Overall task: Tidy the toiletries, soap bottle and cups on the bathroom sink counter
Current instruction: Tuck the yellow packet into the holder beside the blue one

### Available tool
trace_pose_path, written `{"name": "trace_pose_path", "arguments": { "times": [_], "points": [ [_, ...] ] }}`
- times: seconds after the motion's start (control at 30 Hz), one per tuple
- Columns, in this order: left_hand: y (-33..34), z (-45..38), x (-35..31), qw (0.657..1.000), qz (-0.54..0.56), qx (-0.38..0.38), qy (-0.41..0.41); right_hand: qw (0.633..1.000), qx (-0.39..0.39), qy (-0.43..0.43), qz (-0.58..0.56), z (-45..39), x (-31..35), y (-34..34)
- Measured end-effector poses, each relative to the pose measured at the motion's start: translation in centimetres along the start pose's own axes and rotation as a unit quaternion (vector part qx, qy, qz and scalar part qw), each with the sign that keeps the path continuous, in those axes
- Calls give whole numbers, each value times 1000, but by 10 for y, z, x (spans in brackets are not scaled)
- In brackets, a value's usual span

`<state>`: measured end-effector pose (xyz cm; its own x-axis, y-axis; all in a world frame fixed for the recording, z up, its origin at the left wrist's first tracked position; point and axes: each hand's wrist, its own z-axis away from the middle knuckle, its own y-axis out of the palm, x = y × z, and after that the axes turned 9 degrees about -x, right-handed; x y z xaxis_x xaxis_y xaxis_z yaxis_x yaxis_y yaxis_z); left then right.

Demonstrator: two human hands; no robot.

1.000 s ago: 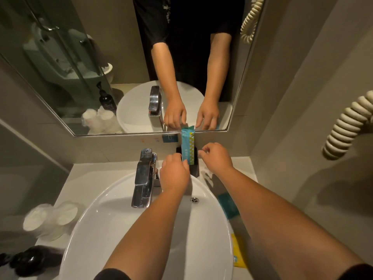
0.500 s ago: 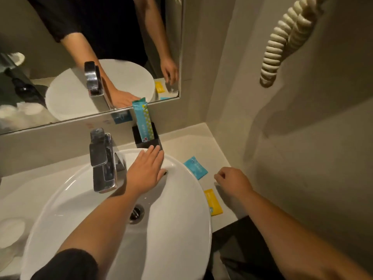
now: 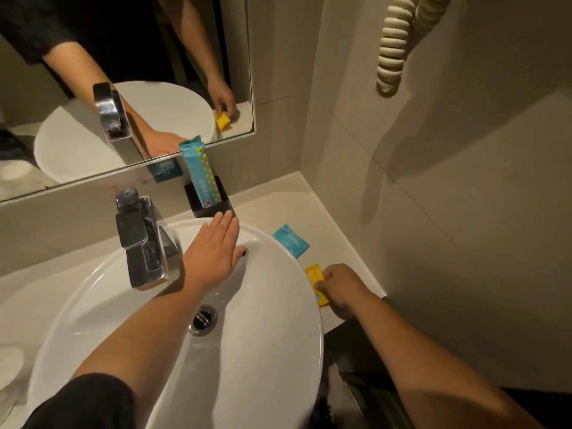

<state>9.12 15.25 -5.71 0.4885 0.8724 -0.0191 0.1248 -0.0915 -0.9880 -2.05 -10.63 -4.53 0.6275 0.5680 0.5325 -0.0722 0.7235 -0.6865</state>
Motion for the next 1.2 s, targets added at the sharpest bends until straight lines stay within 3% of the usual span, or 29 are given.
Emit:
{"name": "trace_pose_path", "arguments": {
  "times": [0.07, 0.23, 0.67, 0.97, 1.2],
  "points": [
    [-1, 0, -1, 1000, 0, -2, -1, 998, -20, -10, -62, -5, 9, -10],
    [0, 1, -1, 1000, -7, -6, 0, 997, -18, -56, -57, -34, 53, -35],
    [2, -2, -2, 999, -31, -16, 1, 983, 14, -66, 172, -91, 99, 6],
    [-1, -2, -3, 999, -40, -3, -4, 990, 62, -40, 123, -97, 96, 6],
    [-3, -3, -3, 999, -36, -5, -5, 988, 96, -85, 87, -91, 93, -7]
  ]
}}
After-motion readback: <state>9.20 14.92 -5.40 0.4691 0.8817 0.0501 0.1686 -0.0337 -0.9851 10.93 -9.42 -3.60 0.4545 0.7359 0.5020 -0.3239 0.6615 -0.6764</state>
